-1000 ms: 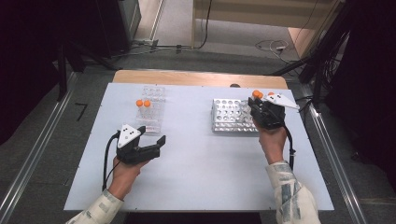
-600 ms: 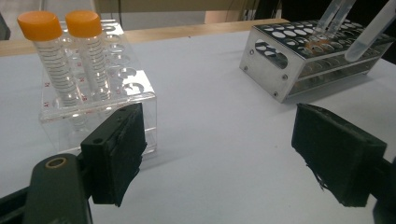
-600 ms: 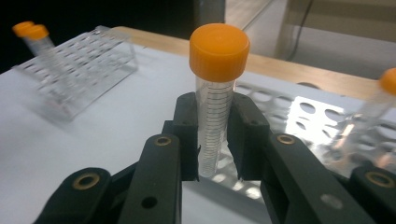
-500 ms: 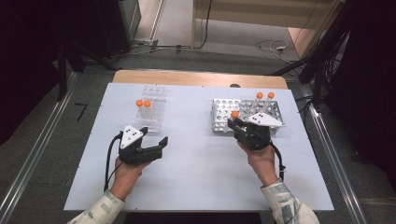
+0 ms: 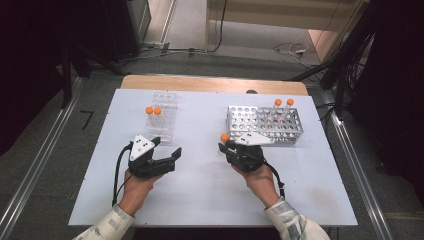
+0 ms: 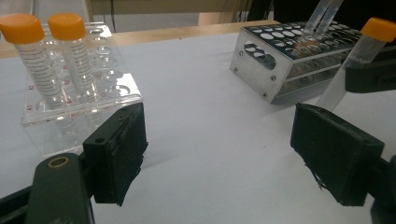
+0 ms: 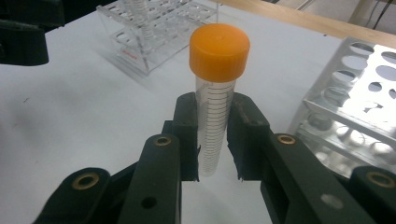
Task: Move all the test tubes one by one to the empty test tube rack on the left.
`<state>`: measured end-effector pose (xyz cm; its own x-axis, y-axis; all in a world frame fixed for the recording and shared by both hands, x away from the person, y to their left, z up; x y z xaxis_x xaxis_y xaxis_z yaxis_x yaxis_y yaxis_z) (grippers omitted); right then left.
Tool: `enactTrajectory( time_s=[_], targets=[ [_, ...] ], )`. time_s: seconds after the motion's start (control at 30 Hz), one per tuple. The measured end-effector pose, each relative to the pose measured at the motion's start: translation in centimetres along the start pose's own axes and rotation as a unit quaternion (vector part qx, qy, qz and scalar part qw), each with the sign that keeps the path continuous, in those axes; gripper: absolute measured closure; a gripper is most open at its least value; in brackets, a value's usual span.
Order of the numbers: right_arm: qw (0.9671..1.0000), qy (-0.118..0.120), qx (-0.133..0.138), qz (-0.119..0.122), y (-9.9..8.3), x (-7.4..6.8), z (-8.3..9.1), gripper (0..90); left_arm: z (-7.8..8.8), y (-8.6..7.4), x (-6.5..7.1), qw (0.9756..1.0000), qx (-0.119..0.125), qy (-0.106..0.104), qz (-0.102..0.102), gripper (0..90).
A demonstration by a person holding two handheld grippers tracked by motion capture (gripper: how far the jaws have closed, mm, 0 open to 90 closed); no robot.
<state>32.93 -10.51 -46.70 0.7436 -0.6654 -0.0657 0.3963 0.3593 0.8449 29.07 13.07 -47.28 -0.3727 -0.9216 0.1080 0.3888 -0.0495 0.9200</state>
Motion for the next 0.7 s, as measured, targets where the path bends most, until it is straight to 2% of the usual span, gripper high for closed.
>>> enactTrajectory(
  time_s=[0.3, 0.57, 0.7],
  targets=[
    [0.9997, 0.017, -0.015, 0.014, -0.3, -1.7, -1.4, 72.1, 0.2, 0.4, 1.1, 0.9998, 0.008, -0.021, 0.0, 19.7],
    [0.9986, 0.038, -0.021, 0.03, -0.3, -3.6, -2.6, 72.1, 0.0, 0.9, 2.9, 0.9984, 0.012, -0.053, -0.016, 21.1],
    [0.9976, 0.048, -0.027, 0.041, -0.4, -4.7, -3.3, 72.1, 0.0, 0.9, 3.5, 0.9976, 0.01, -0.064, -0.023, 24.7]
  ],
)
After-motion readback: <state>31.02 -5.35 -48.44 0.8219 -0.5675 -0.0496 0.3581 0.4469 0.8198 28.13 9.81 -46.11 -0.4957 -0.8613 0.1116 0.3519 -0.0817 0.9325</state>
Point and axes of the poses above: each handheld gripper's, and its own axes: z roughly backward along the jaws, y roughly out of its top, x roughly to its right, the point moved 5 cm from there along -z, roughly forward along the jaws, and after that the axes turned 4 degrees about y, right-handed, at the moved point
